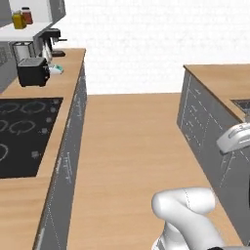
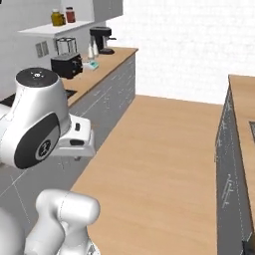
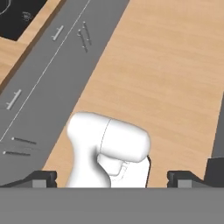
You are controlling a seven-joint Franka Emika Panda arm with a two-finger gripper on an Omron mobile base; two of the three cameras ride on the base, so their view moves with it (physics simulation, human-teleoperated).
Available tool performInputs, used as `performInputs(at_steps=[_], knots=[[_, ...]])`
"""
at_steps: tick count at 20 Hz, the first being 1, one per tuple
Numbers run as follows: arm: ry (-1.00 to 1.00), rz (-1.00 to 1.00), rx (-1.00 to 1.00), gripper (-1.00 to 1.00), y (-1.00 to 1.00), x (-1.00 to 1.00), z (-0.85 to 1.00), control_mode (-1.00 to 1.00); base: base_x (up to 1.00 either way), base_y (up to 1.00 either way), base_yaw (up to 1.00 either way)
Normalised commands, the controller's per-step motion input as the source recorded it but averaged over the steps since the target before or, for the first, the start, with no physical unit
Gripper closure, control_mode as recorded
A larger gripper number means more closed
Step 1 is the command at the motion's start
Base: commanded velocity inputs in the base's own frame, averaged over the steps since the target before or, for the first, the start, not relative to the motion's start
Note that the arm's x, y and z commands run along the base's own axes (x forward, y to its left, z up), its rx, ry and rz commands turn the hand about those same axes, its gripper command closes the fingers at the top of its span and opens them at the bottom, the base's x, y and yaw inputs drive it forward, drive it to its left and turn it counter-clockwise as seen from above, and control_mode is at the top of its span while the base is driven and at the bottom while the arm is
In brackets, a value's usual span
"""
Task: Take the meat container that has the steak and place it on the second highest rack of the freezer. Then take the vegetable container that has the mushroom and onion and place it on the highest rack of the freezer.
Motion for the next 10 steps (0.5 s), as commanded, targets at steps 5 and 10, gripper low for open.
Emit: performInputs(at_steps=[5, 10], knots=[[0.0, 0.0, 0.0, -1.0, 0.0, 0.0, 0.0, 1.0, 0.25, 0.05, 0.76], [0.0, 0.0, 0.0, -1.0, 0.0, 0.0, 0.0, 1.0, 0.13, 0.07, 0.78]])
